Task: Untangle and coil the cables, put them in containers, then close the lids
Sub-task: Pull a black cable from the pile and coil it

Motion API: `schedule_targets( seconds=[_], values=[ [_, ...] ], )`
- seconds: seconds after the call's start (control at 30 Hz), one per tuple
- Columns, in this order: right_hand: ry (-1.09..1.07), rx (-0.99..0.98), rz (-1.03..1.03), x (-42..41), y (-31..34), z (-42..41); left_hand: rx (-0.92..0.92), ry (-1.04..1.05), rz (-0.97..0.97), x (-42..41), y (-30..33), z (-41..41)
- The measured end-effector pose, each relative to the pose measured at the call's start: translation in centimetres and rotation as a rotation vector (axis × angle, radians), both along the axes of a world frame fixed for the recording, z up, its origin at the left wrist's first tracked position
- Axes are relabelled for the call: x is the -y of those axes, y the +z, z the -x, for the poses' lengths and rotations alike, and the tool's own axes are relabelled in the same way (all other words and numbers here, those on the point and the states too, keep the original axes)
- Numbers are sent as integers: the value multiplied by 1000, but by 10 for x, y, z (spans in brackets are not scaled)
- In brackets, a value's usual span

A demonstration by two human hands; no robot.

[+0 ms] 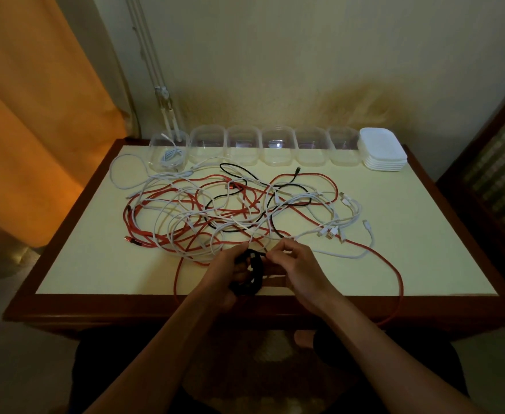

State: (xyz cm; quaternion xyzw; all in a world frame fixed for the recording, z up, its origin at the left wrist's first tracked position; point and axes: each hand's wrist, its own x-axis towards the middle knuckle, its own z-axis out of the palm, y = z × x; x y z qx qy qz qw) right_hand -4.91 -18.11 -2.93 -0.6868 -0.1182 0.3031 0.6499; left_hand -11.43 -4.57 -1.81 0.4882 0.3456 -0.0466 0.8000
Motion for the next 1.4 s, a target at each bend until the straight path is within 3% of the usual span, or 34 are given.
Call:
schedule_targets(
  seconds=[0.27, 0.43, 0.67, 0.83, 0.97, 1.27, 1.4],
  values=[
    [-55, 183, 67, -43, 29, -32, 73, -105, -570, -60, 16, -29],
    [-1, 185, 96, -86, 44, -73, 160, -5, -639, -125, 44, -44],
    [103, 271, 150, -171, 68, -128, 17, 71, -828, -223, 36, -83],
    [110, 355, 216, -245, 63, -186, -92, 59, -1092, -284, 11, -119],
    [102, 388, 216, -304, 52, -227, -83, -148, -1275, -312, -7, -143],
    [278, 826, 490, -377, 7, -254, -77, -63, -1255, -336, -41, -159],
    [205, 969, 523, -371, -1, -263, -62, -34, -1271, -336, -46, -157]
  ],
)
